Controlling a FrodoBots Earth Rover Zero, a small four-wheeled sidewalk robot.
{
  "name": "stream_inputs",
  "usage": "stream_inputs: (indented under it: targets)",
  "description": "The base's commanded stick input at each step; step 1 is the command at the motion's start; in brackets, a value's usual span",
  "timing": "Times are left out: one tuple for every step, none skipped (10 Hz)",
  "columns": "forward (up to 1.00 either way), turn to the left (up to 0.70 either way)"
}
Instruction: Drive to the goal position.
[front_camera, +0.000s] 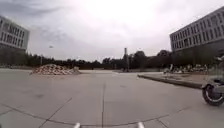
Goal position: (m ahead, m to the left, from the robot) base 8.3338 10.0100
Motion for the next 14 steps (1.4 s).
stream_inputs:
  targets:
    - [0.45, 0.0]
    - [0.45, 0.0]
    - [0.45, 0.0]
    - [0.45, 0.0]
    - [0.45, 0.0]
    - [0.45, 0.0]
    - [0.45, 0.0]
    - [0.45, 0.0]
    - [0.45, 0.0]
    - [0.45, 0.0]
    - [0.45, 0.0]
    - [0.45, 0.0]
    - [0.45, -0.04]
    - [0.45, -0.11]
